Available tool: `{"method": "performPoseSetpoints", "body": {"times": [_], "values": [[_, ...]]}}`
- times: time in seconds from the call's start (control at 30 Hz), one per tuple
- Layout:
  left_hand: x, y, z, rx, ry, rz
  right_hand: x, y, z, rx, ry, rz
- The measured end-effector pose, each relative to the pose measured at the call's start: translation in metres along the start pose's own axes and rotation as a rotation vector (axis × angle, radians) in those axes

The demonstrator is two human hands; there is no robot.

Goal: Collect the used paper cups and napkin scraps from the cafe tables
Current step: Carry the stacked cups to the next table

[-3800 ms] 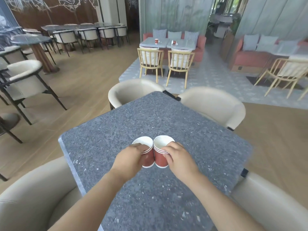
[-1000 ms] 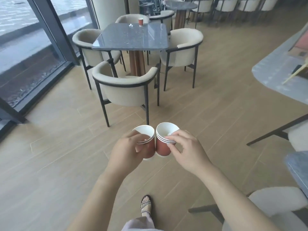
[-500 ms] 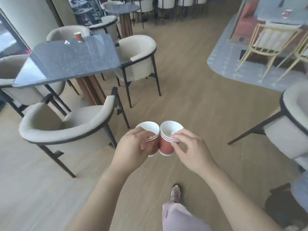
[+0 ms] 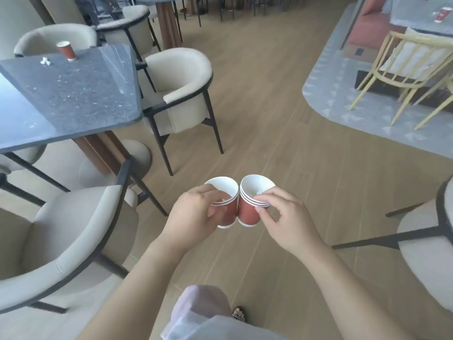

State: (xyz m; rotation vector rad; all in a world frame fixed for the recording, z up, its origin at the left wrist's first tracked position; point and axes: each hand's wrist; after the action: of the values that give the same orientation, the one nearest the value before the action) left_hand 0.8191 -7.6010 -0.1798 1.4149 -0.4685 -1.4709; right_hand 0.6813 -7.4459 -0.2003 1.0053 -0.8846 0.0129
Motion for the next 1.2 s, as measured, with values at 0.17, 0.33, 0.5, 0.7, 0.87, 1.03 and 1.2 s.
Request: {"method": "performPoseSetpoints", "body": {"times": [0.17,0.33,0.5,0.7,0.87,1.03,1.2], "values": [[0.042,-0.008,0.097,-0.033,0.009,-0.016,-0.036,-0.009,0.107,0.009,0.001,-0.004],[0.105,-0.011,0.217,-0.083,0.001,-0.017,-0.067,-0.025,0.245,0.001,0.048,-0.014],[0.156,0.004,0.350,-0.081,-0.004,0.016,-0.096,-0.017,0.378,0.008,0.026,-0.020],[0.192,-0.007,0.494,-0.015,-0.072,0.011,-0.144,-0.017,0.503,-0.050,-0.037,0.010],[0.222,-0.044,0.602,0.049,-0.067,-0.038,-0.205,-0.014,0.586,-0.102,-0.133,0.053],[0.241,-0.079,0.736,0.080,-0.161,-0.047,-0.273,0.014,0.699,-0.142,-0.116,0.044],[0.263,-0.087,0.853,0.088,-0.134,-0.055,-0.325,0.048,0.801,-0.123,-0.090,0.021]]}}
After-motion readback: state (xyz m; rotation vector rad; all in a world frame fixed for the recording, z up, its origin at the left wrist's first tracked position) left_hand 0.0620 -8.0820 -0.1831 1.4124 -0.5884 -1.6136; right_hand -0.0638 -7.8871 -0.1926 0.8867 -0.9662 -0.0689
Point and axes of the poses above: each hand's wrist, its own z-axis towards the middle knuckle, its own y-axis out of the back of the hand, x = y × z, and after that the axes turned 7 degrees about -y, right-handed
